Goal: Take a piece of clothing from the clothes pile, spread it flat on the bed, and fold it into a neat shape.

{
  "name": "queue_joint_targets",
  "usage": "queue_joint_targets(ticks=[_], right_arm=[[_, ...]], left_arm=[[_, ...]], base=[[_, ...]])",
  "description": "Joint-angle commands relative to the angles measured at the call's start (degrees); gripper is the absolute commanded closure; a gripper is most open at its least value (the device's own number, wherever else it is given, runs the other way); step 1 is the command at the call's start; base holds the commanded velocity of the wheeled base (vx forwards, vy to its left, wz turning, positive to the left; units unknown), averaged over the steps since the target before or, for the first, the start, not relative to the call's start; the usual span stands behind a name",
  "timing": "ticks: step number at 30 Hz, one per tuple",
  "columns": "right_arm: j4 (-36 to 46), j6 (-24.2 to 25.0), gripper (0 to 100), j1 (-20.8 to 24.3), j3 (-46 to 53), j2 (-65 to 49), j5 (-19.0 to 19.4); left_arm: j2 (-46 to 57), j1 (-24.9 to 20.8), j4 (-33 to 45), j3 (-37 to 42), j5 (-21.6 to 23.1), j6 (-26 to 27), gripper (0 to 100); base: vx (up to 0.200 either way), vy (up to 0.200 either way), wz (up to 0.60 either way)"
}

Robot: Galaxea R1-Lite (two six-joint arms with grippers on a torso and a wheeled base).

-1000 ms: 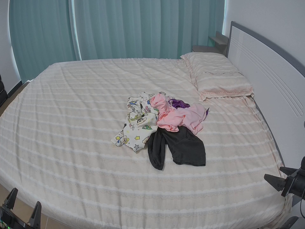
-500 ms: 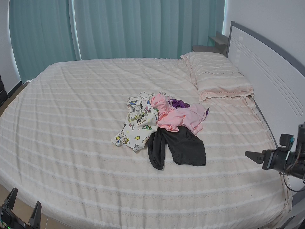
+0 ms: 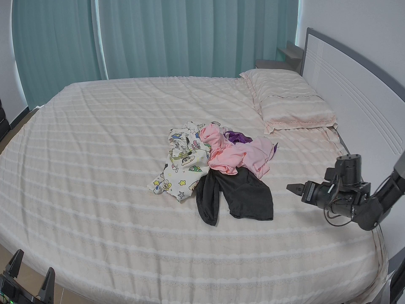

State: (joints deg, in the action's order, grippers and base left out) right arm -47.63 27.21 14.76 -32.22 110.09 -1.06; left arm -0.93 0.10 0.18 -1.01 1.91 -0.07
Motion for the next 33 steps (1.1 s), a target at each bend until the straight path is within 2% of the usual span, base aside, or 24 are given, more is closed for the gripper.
queue_joint_targets(ticks=[1, 4, 16, 33], right_arm=[[-1.85, 5.22, 0, 4.66, -7.86, 13.57, -1.75], [-2.03, 7.16, 0, 6.33, -10.14, 17.17, -2.28], [-2.12, 7.6, 0, 6.95, -16.74, 26.58, -3.51], [-1.06, 7.16, 0, 10.29, -24.03, 29.39, -3.16]], left_arm=[[0.57, -0.01, -0.01, 0.92, 0.02, -0.01, 0], [0.57, 0.08, -0.01, 0.92, 0.02, -0.01, 0], [0.57, -0.01, -0.01, 0.92, 0.02, -0.01, 0], [0.57, -0.01, -0.01, 0.92, 0.02, -0.01, 0]], base=[[0.0, 0.0, 0.0], [0.0, 0.0, 0.0], [0.0, 0.0, 0.0], [0.0, 0.0, 0.0]])
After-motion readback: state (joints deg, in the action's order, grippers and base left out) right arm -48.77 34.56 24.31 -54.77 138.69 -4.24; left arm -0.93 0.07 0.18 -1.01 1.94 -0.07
